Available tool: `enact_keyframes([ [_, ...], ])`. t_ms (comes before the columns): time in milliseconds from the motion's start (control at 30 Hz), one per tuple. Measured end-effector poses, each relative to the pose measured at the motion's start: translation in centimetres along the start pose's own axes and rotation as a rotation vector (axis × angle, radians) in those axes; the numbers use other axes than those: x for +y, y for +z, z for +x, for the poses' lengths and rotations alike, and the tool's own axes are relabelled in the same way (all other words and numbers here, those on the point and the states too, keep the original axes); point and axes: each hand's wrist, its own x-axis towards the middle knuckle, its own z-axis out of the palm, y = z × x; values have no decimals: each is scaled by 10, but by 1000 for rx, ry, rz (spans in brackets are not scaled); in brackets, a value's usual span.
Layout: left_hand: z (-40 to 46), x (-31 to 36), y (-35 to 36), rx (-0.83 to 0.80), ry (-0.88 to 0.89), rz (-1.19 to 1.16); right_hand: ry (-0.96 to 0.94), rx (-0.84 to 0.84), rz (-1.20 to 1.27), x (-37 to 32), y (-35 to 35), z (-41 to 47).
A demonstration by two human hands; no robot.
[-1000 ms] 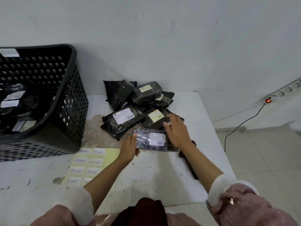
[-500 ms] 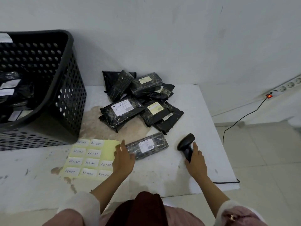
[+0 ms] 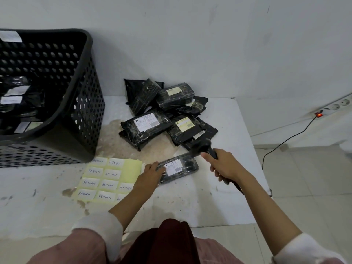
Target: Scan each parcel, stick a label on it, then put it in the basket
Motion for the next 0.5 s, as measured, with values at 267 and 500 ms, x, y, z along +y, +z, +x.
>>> enact_keyframes([
  [267,4,3,-9,-30,-40,-36,19,-58,80,-48,-2,-12],
  [500,6,4,-11,-49,-51,2,35,-74,80,-55,-6,-18],
])
